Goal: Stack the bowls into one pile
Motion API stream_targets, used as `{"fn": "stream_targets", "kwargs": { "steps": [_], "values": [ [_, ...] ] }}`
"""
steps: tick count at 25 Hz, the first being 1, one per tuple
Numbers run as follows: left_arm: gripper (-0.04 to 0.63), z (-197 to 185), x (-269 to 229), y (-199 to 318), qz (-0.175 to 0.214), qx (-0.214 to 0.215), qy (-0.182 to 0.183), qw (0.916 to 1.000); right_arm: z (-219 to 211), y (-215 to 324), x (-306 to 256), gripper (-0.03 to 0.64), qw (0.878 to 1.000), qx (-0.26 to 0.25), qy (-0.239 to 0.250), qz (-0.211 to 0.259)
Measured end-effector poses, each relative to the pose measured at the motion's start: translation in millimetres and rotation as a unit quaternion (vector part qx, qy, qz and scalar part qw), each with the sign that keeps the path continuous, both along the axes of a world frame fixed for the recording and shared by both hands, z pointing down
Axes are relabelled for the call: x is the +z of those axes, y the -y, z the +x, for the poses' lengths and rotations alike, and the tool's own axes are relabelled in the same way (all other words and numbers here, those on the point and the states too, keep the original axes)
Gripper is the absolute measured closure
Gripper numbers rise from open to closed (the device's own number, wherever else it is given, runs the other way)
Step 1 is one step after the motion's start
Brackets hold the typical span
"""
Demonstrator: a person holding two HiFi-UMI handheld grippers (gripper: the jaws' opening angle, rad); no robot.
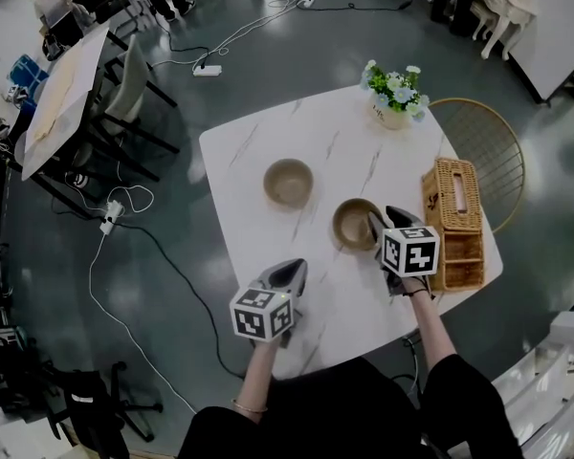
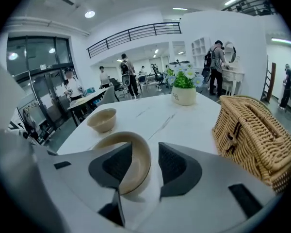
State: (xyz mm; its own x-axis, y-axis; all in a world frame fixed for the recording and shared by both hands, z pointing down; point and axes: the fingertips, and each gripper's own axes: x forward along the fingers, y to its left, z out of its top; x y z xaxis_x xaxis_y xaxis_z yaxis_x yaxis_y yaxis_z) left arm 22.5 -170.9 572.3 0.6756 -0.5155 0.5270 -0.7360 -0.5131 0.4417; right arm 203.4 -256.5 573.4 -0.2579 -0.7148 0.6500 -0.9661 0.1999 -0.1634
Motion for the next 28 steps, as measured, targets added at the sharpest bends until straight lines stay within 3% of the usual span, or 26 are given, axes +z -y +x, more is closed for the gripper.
{"fn": "stream_targets", "kwargs": {
  "steps": [9,20,28],
  "values": [
    [0.580,-3,3,-2,-0.005,-0.008,0.003,1.0000,1,-1,24,0.469,0.994,0.031,0.090,-0.061],
    [0.580,-5,3,0,-0.007,-0.014,0.004,0.9999,0,2,34,0.576,0.988,0.044,0.114,-0.090],
    [0.580,-12,0,4,-0.005,-0.023,0.005,0.9997,0,1,30,0.581,0.984,0.048,0.145,-0.097]
  ]
}}
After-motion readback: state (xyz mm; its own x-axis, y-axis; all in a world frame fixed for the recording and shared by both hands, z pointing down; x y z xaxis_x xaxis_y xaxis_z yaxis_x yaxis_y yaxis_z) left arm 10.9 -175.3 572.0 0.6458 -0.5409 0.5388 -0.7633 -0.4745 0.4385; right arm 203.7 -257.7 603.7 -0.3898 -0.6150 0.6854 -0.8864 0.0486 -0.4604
